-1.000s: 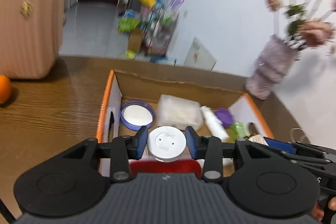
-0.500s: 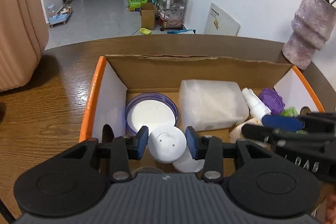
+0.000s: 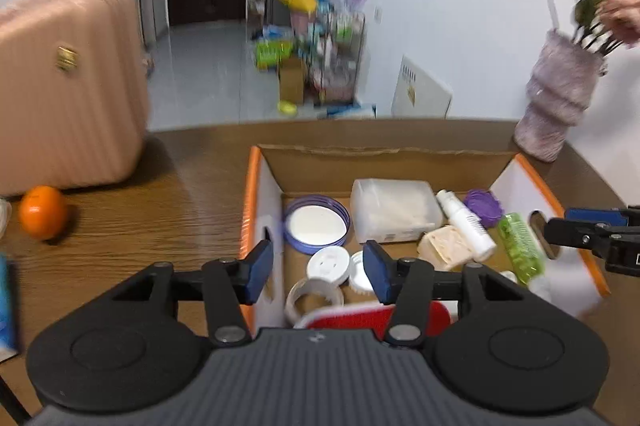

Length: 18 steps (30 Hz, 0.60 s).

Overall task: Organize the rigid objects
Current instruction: 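Move both tools back toward the blue cap and white cap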

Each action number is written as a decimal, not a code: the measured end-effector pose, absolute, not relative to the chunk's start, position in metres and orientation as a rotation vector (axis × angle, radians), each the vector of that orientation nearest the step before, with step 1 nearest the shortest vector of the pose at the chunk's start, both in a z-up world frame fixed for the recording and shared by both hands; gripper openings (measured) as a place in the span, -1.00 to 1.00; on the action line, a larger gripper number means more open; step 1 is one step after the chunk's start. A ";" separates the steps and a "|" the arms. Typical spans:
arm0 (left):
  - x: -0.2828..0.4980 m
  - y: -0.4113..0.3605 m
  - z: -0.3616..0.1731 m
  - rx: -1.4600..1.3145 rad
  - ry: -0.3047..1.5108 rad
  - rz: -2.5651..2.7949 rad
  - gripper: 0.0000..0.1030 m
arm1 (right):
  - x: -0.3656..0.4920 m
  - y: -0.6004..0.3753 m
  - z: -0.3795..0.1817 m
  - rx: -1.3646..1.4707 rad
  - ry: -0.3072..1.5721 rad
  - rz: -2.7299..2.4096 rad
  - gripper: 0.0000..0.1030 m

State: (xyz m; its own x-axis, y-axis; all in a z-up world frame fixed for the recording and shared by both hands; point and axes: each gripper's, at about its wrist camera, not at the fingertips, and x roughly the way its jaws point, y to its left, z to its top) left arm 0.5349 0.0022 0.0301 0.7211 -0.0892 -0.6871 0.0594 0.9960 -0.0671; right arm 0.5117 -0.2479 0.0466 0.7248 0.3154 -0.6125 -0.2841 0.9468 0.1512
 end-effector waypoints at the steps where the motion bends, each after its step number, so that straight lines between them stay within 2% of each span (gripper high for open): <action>1: 0.519 0.005 0.037 -0.036 0.732 -0.081 0.14 | 0.495 -0.252 0.049 0.043 0.668 0.330 -0.17; 4: 0.464 0.011 0.054 -0.027 0.640 -0.068 0.25 | 0.444 -0.258 0.056 0.006 0.600 0.318 -0.10; 7: 0.402 0.012 0.063 0.002 0.558 -0.054 0.37 | 0.386 -0.263 0.060 -0.011 0.525 0.316 0.08; 9: 0.358 0.011 0.064 0.010 0.510 -0.060 0.44 | 0.346 -0.264 0.057 -0.023 0.482 0.308 0.10; 18: 0.197 -0.003 0.034 0.032 0.424 -0.076 0.67 | 0.200 -0.261 0.025 -0.044 0.398 0.320 0.33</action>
State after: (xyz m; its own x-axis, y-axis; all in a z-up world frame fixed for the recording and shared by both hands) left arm 0.1970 -0.0034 0.0339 0.9087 -0.0674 -0.4119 0.0807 0.9966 0.0148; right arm 0.1995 -0.2611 0.0248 0.8726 0.2976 -0.3873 -0.3146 0.9490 0.0205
